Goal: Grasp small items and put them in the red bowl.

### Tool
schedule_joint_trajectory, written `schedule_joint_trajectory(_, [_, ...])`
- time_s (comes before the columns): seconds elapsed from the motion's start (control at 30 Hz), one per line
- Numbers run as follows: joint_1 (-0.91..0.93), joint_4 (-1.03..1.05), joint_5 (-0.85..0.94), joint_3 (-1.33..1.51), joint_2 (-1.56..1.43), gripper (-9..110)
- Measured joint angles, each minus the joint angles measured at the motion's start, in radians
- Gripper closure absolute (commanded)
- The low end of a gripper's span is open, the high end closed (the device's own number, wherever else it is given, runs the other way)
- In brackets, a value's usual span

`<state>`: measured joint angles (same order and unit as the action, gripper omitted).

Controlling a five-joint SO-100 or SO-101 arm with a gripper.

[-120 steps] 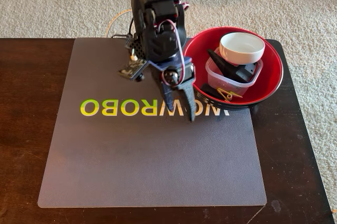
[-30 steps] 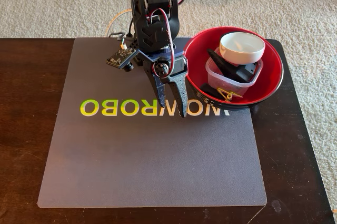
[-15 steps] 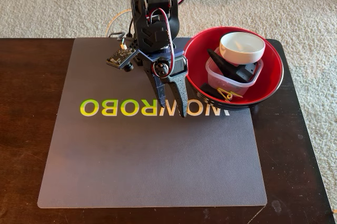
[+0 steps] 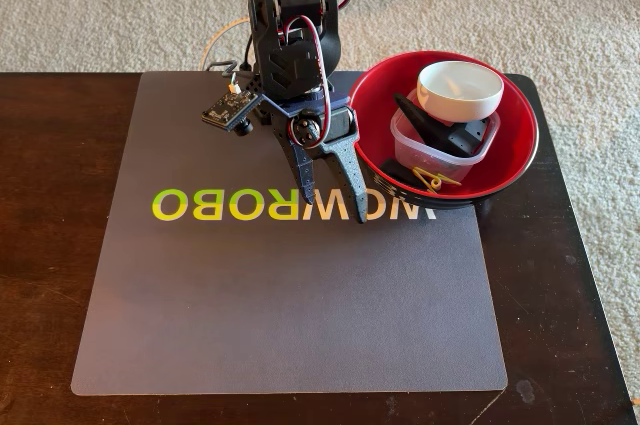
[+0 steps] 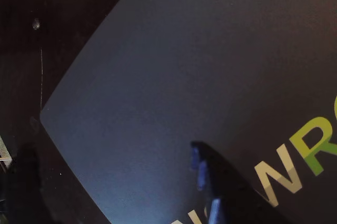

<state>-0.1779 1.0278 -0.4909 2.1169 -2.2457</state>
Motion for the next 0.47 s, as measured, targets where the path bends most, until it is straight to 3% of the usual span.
schedule_joint_trajectory(0.13, [0.0,0.0,0.005,0.0,0.0,87])
schedule_joint_trajectory(0.47, [0.0,0.0,0.005,0.0,0.0,89])
